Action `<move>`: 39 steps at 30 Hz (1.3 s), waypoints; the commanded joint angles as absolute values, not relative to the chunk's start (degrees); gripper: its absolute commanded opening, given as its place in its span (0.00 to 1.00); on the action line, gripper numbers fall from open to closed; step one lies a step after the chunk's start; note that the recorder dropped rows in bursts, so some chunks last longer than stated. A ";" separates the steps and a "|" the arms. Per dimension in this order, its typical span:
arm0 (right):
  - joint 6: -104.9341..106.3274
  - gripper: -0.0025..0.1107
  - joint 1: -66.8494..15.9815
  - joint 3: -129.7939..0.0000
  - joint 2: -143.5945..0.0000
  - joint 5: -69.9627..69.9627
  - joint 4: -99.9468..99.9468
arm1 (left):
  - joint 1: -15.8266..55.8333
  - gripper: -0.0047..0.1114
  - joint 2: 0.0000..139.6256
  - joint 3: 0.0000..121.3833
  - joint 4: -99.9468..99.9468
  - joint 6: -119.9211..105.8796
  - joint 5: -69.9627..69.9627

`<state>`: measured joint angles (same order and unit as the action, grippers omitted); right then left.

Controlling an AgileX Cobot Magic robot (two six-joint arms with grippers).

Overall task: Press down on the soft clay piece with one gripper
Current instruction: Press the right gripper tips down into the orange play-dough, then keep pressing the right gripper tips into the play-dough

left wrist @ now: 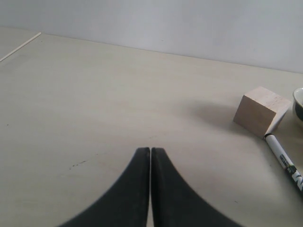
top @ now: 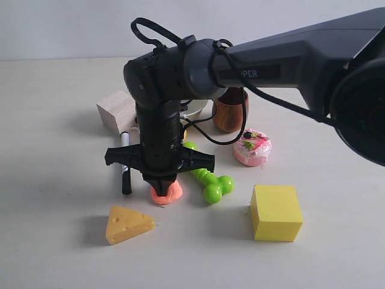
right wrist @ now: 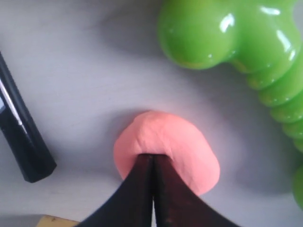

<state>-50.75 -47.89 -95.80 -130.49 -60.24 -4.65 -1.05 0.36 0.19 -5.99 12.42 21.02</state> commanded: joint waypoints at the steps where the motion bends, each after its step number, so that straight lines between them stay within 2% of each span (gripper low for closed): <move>1: -49.06 0.10 -47.95 -95.19 -129.97 -58.43 -3.93 | -1.05 0.07 0.00 0.00 -5.81 12.26 20.80; 5: -49.18 0.22 -47.95 -95.19 -129.42 -58.30 -3.93 | -1.05 0.07 0.00 0.00 -5.81 12.26 20.80; 9: -49.18 0.26 -47.95 -95.19 -129.33 -58.52 -3.93 | -1.05 0.07 0.00 0.00 -5.81 12.26 20.80; 23: -49.44 0.26 -47.95 -95.19 -127.71 -59.70 -2.72 | -1.05 0.07 0.00 0.00 -5.81 12.26 20.80; 27: -49.33 0.18 -47.95 -95.19 -127.82 -59.69 -2.82 | -1.05 0.07 0.00 0.00 -5.81 12.26 20.80; 31: -49.06 0.02 -47.95 -95.19 -127.82 -59.75 -2.82 | -1.05 0.07 0.00 0.00 -5.81 12.26 20.80; 39: -48.80 0.02 -47.95 -95.19 -127.82 -59.26 -2.82 | -1.05 0.07 0.00 0.00 -5.81 12.26 20.80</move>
<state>-49.30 -47.89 -95.57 -128.44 -59.61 -3.37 -1.05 0.36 0.19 -5.99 12.42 21.02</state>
